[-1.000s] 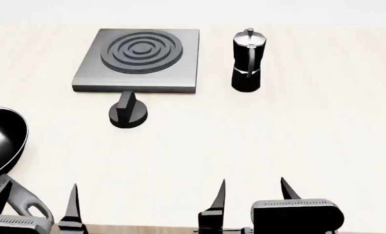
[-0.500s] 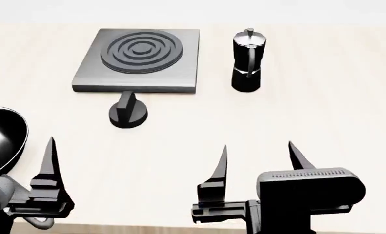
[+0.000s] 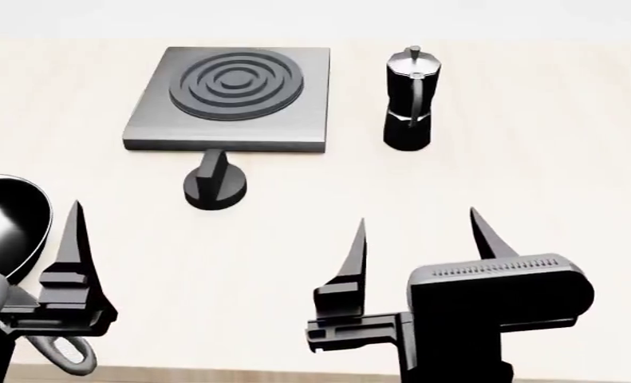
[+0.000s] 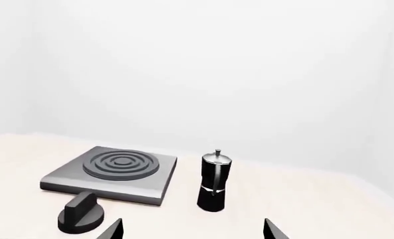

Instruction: Turn on the stove.

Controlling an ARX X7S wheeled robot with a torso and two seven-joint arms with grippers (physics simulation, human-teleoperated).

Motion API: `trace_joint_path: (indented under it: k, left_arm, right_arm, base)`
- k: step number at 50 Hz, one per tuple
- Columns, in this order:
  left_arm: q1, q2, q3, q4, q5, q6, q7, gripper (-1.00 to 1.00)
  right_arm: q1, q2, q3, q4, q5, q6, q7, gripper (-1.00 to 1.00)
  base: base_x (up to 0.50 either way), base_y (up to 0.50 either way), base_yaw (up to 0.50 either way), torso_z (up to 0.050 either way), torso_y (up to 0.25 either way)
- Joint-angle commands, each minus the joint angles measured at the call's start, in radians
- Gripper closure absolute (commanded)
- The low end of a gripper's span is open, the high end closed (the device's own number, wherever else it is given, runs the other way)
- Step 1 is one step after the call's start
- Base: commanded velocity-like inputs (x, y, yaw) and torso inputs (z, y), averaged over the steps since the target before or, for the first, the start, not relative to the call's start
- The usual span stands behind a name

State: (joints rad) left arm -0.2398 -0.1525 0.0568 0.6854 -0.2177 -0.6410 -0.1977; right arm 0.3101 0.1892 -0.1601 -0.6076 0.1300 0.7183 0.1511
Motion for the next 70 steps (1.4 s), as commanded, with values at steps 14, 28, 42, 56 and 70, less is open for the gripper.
trace_joint_path:
  k: [14,28,42,56,70]
  left_arm:
    - [-0.005,-0.004,0.008,-0.012,-0.028,0.006,-0.019,-1.0]
    - [-0.006,-0.014,0.007,-0.008,-0.038,0.0,-0.034,-1.0]
    - [-0.007,-0.02,0.008,-0.007,-0.049,-0.002,-0.048,-1.0]
    - [-0.009,-0.029,0.005,-0.018,-0.054,0.009,-0.059,-1.0]
    - [-0.008,-0.037,0.01,-0.016,-0.062,0.014,-0.068,-1.0]
  right_arm:
    - [0.008,0.017,-0.022,-0.005,-0.005,-0.001,0.02,-1.0]
    - [0.007,0.023,-0.018,-0.027,0.005,0.015,0.03,-1.0]
    - [0.005,0.032,-0.021,-0.028,0.011,0.008,0.037,-1.0]
    - [0.005,0.04,-0.023,-0.03,0.018,0.006,0.043,-1.0]
    - [0.007,0.046,-0.034,-0.032,0.021,0.01,0.051,-1.0]
  base:
    - [0.0,0.14,0.0,0.0,0.0]
    - [0.0,0.14,0.0,0.0,0.0]
    - [0.0,0.14,0.0,0.0,0.0]
    - [0.0,0.14,0.0,0.0,0.0]
    - [0.0,0.14,0.0,0.0,0.0]
